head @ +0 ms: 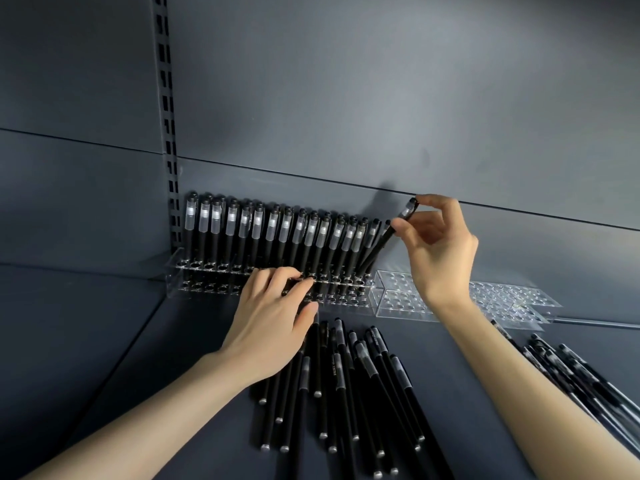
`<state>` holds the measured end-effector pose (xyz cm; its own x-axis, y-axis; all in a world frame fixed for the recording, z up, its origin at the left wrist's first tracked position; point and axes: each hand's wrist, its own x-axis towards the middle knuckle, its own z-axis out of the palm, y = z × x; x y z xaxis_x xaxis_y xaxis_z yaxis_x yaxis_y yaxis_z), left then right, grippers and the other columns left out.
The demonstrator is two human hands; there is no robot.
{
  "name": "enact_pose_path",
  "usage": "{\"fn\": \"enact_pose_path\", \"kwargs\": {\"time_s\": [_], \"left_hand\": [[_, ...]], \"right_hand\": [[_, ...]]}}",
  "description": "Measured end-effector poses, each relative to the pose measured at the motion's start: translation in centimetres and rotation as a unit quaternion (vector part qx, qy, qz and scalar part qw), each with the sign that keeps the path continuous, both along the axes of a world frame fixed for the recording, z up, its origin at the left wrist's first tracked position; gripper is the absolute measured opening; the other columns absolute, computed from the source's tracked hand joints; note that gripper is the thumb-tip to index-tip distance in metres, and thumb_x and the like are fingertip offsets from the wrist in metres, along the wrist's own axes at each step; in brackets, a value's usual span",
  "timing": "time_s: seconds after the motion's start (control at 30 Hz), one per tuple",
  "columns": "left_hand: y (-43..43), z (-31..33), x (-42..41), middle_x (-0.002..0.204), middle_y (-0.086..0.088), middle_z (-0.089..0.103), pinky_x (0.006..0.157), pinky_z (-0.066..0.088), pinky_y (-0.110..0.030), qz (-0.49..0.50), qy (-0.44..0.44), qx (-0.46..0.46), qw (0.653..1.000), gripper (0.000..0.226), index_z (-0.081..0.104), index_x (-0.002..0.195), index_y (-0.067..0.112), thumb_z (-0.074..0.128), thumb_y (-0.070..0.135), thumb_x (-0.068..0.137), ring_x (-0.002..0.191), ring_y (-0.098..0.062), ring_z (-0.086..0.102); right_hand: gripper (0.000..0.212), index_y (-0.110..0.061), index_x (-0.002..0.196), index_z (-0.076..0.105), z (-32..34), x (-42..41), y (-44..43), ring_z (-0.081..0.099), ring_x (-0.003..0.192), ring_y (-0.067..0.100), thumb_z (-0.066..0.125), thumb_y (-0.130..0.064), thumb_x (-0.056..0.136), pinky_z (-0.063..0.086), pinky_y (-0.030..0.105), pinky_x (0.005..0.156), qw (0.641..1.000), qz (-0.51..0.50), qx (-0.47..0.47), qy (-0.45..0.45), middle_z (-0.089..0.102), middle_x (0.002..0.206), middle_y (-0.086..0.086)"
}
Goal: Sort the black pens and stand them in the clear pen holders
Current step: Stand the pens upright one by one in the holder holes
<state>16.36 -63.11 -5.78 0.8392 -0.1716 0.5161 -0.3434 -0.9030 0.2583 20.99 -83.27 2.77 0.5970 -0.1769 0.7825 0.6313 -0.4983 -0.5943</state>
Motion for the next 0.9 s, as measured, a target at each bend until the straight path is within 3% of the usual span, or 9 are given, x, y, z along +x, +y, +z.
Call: {"fn": "enact_pose_path", "kwargs": {"time_s": [0.23,0.4,0.7,0.9], "left_hand": [[-0.1,0.0,-0.1,0.123,-0.001,0.054,0.102,0.036,-0.044,0.005,0.008,0.012,1.000,0.059,0.059,0.126,0.014,0.025,0.047,0.092,0.114,-0.017,0.034],[-0.2,0.1,-0.2,0.123,-0.002,0.054,0.101,0.037,-0.044,0.006,0.009,0.016,1.000,0.059,0.060,0.126,0.013,0.025,0.047,0.092,0.114,-0.024,0.043],[-0.3,0.3,-0.6,0.115,-0.004,0.059,0.091,0.047,-0.045,0.029,0.006,0.049,0.998,0.053,0.065,0.117,0.011,0.031,0.043,0.091,0.103,-0.028,0.055],[-0.7,1.0,-1.2,0.110,-0.010,0.060,0.093,0.044,-0.054,0.028,0.021,0.040,0.999,0.049,0.069,0.105,0.010,0.035,0.041,0.089,0.099,-0.032,0.060]], "right_hand": [[0.024,-0.012,0.104,0.059,-1.0,0.9,0.4,0.064,0.070,0.013,0.071,-0.011,0.083,0.043,0.005,0.067,0.996,0.002,-0.079,0.034,0.067,0.073,-0.003],[0.023,-0.008,0.109,0.061,-1.8,0.9,0.6,0.065,0.070,0.022,0.067,-0.010,0.086,0.048,0.025,0.072,0.985,0.015,-0.155,0.072,0.072,0.079,0.002],[0.024,-0.009,0.111,0.064,-1.9,0.8,0.3,0.059,0.060,0.015,0.065,-0.007,0.087,0.047,0.024,0.067,0.981,-0.007,-0.188,0.056,0.073,0.077,0.002],[0.029,-0.013,0.116,0.062,-2.0,-0.1,0.0,0.064,0.066,0.016,0.063,-0.007,0.087,0.054,0.034,0.073,0.980,-0.019,-0.186,0.071,0.070,0.076,-0.005]]}}
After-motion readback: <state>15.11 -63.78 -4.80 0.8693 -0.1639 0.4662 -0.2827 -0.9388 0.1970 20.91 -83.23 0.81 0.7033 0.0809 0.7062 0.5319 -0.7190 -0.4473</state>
